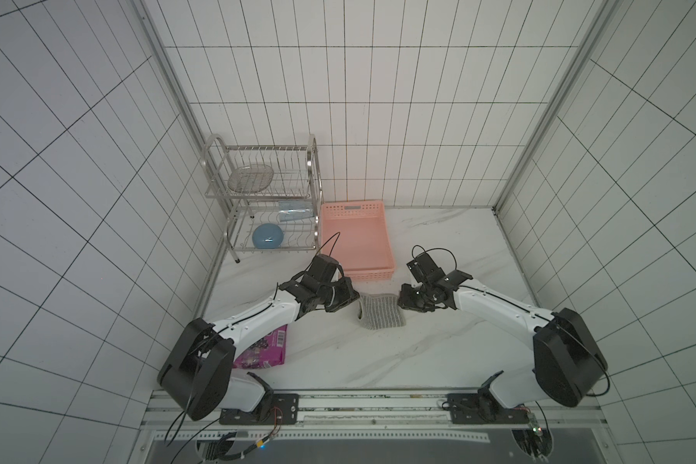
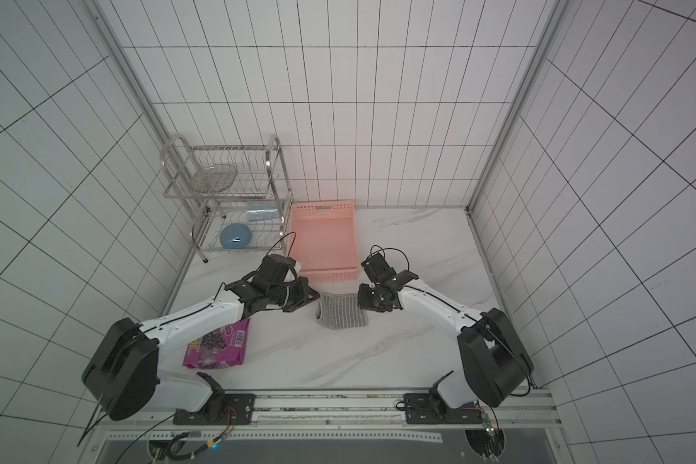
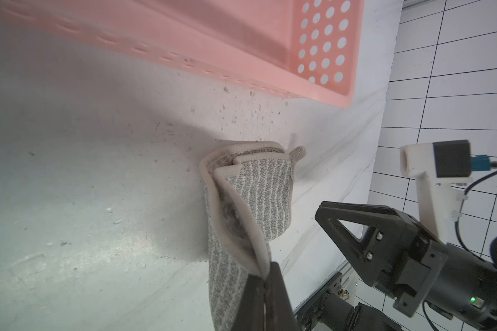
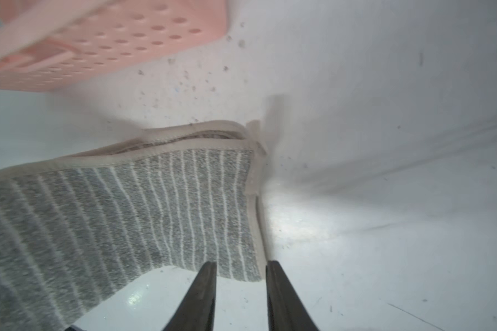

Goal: Fold the square dishcloth
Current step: Fold the cleaning item at the center of the board.

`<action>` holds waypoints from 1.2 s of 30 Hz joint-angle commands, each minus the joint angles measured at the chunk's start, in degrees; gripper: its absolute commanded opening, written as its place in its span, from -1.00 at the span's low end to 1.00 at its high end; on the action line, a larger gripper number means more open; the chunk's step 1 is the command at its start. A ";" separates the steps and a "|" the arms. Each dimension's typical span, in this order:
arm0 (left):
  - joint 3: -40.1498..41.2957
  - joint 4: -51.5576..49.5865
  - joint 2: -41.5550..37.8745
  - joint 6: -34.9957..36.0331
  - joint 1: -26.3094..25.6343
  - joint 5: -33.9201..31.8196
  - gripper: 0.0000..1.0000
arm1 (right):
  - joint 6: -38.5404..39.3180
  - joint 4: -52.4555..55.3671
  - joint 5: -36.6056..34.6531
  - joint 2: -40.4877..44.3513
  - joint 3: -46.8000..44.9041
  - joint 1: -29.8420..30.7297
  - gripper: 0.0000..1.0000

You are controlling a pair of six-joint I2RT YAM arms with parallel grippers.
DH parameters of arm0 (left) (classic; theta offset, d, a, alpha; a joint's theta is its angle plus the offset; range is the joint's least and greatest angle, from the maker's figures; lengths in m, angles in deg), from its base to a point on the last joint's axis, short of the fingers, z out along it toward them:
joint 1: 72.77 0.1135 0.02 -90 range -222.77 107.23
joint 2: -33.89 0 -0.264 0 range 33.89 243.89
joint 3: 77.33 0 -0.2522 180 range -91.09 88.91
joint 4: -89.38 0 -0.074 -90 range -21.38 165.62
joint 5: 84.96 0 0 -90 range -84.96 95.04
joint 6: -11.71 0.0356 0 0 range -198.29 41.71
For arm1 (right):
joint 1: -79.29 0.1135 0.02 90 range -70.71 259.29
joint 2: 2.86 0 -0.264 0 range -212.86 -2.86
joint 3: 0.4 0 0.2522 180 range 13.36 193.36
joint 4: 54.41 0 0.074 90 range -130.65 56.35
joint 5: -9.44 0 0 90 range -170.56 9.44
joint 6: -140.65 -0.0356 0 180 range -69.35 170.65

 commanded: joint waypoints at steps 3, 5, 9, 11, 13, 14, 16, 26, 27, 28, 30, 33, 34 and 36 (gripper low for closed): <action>-1.96 -0.26 1.09 0.94 -0.02 -1.22 -1.00 | 1.73 0.24 2.86 1.23 -1.25 -1.60 -0.26; -2.16 -0.30 1.33 0.89 -0.16 -1.26 -1.00 | 1.80 0.15 2.68 0.86 -1.19 -1.90 -0.26; -2.48 -0.59 1.77 0.89 -0.26 -1.43 -1.00 | 1.89 -2.09 4.57 -0.45 -2.33 -2.94 -0.32; -2.59 -0.72 2.03 0.90 -0.36 -1.51 -1.00 | 1.88 -3.95 6.16 -1.45 -3.03 -3.45 -0.40; -2.68 -0.84 2.25 0.94 -0.45 -1.52 -1.00 | 1.92 -5.53 7.66 -2.87 -3.34 -3.63 -0.45; -2.68 -0.83 2.32 0.85 -0.47 -1.52 -1.00 | 1.98 -6.38 8.41 -3.52 -3.53 -3.64 -0.46; -2.75 -0.80 2.35 0.80 -0.49 -1.62 -1.00 | 2.01 -8.50 10.14 -4.47 -4.10 -3.69 -0.46; -3.49 -0.92 3.08 0.71 -1.17 -1.71 -1.00 | 1.36 -10.63 10.26 -6.97 -4.90 -3.94 -0.68; -3.80 -0.94 3.25 0.71 -1.36 -1.83 -1.00 | 1.35 -10.76 10.25 -7.25 -4.91 -3.92 -0.70; -4.00 -0.92 3.53 0.67 -1.52 -1.83 -1.00 | 1.39 -10.96 10.42 -7.51 -4.90 -3.95 -0.71; -4.73 -0.92 4.39 0.42 -2.11 -1.80 -1.00 | 1.26 -11.56 10.81 -8.23 -4.90 -3.97 -0.72; -6.02 -0.84 5.89 0.14 -2.96 -1.73 -1.00 | 1.11 -12.39 11.24 -9.13 -4.90 -4.00 -0.76; -6.63 -0.84 6.48 0.06 -3.33 -1.76 -1.00 | 1.05 -12.67 11.33 -9.28 -4.90 -3.98 -0.77; -7.76 -0.87 7.61 -0.15 -4.11 -1.82 -1.00 | 0.85 -13.19 11.52 -9.62 -5.06 -4.04 -0.77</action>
